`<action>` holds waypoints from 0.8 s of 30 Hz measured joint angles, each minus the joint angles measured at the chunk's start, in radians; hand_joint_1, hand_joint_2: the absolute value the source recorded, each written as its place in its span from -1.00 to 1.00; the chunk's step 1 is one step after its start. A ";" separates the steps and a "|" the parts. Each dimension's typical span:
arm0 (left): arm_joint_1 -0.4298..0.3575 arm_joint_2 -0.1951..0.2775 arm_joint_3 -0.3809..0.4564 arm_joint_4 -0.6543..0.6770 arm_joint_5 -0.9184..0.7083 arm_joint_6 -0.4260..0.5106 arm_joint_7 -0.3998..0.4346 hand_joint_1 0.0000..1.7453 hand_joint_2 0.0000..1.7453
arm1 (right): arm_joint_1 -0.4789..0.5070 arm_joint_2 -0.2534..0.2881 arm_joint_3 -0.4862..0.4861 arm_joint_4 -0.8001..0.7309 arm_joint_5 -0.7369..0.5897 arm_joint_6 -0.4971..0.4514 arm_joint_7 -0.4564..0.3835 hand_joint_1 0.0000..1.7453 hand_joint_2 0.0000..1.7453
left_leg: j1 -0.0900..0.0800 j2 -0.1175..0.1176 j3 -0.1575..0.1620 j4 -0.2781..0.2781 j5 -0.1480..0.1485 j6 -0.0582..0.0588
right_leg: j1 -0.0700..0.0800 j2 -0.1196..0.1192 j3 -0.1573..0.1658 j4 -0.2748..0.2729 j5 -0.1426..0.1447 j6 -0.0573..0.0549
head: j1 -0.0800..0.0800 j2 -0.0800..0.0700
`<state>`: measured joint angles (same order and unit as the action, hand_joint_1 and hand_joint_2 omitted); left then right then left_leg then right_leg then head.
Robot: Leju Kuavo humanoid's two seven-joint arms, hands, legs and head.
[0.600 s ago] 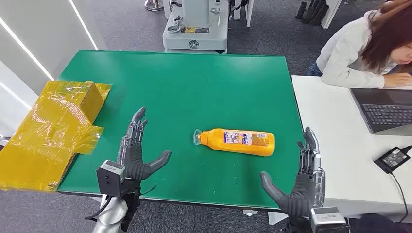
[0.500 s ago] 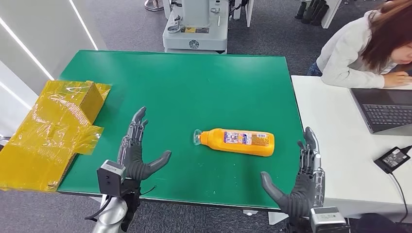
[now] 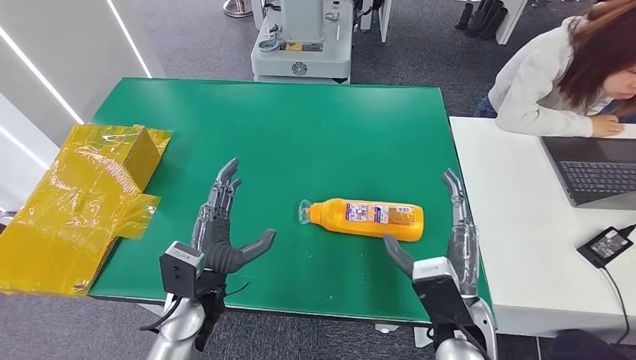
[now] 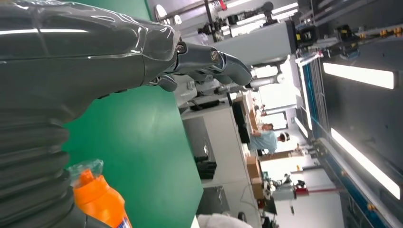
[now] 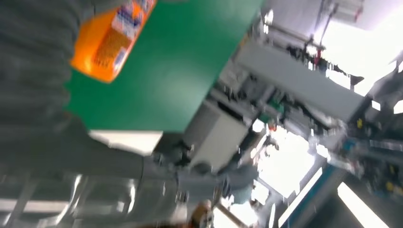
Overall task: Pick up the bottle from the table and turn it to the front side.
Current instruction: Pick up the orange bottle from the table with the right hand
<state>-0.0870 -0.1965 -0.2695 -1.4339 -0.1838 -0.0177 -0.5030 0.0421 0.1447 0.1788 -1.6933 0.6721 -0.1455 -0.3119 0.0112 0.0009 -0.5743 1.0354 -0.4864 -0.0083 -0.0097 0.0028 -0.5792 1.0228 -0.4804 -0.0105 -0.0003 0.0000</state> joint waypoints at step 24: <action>-0.112 0.049 -0.093 0.178 0.112 0.033 -0.029 -1.00 1.00 | -0.485 -0.189 0.189 0.714 0.017 0.210 0.213 -1.00 1.00 | 0.000 -0.002 -0.001 0.001 0.002 0.000 | 0.000 -0.001 0.000 0.000 0.002 0.000 | 0.000 0.000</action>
<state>-0.1989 -0.1474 -0.3623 -1.2562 -0.0722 0.0153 -0.5321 -0.4429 -0.0441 0.3680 -0.9789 0.6888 0.0645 -0.0984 0.0111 -0.0008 -0.5753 1.0361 -0.4843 -0.0079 -0.0097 0.0014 -0.5795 1.0232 -0.4784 -0.0103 -0.0003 0.0000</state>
